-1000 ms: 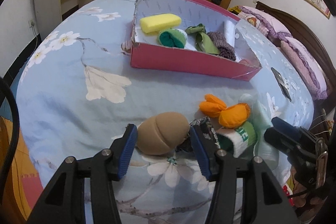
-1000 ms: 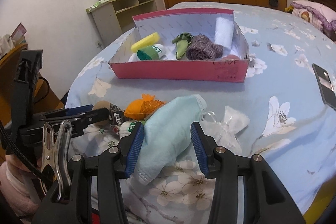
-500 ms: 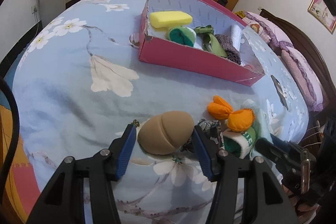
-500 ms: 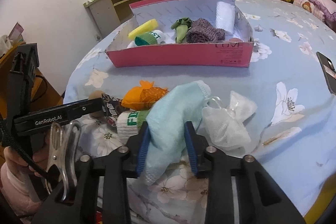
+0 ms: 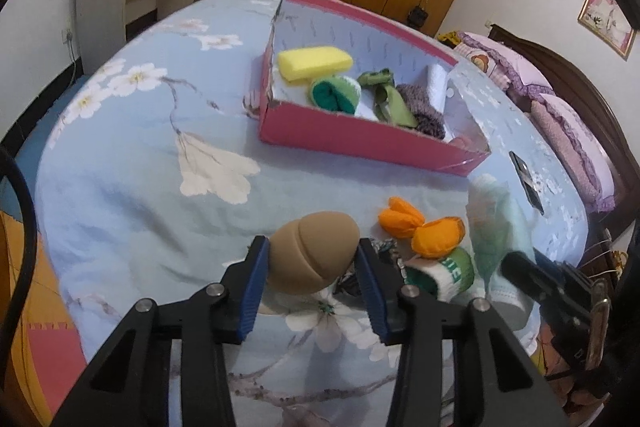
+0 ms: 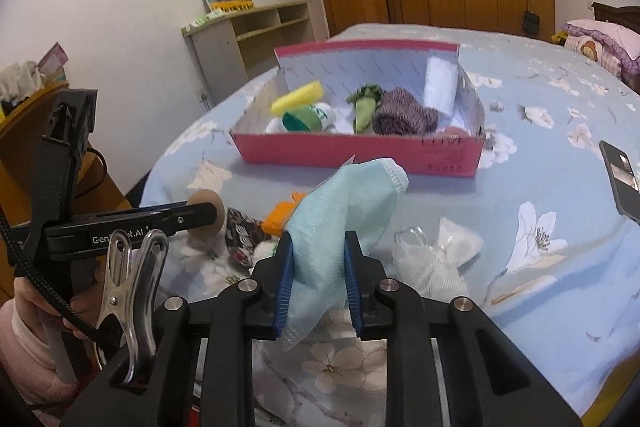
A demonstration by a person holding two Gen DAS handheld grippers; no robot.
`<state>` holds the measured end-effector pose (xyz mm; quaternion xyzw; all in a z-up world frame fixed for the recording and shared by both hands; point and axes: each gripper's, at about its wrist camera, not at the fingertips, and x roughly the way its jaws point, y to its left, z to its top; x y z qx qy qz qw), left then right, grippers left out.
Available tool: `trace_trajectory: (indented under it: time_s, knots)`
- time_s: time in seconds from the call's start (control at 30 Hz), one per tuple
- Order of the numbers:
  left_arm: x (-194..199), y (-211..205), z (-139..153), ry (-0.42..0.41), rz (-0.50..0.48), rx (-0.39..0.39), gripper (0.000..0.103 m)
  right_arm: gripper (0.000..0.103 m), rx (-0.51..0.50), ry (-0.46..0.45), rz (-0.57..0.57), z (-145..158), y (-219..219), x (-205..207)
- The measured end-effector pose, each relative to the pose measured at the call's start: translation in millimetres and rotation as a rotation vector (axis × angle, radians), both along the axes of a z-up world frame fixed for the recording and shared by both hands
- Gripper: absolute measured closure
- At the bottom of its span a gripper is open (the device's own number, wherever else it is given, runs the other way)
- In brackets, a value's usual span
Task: Organize soft objects
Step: 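Carry the tan sponge in the left tool while the right tool carries the mask to the box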
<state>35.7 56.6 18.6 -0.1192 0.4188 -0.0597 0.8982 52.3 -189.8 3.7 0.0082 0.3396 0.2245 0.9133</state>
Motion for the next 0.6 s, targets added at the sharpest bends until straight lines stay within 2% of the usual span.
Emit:
trace_trajectory:
  time_s: [0.13,0.43,0.6]
  knots:
    - [-4.4,-3.3,8.2,-0.041,0.023,0.064,0.057,0.079,0.016,-0.03,0.016,6.7,0.0,-3.4]
    - [-4.4,-6.8,18.6,-0.066,0.007,0.052,0.057,0.079,0.025,-0.068,0.037,19.1,0.4,-3.4]
    - [-1.5,-14.1,26.3,-0.084,-0.009,0.071,0.057,0.079,0.028,-0.081,0.031,26.7,-3.8,2.4]
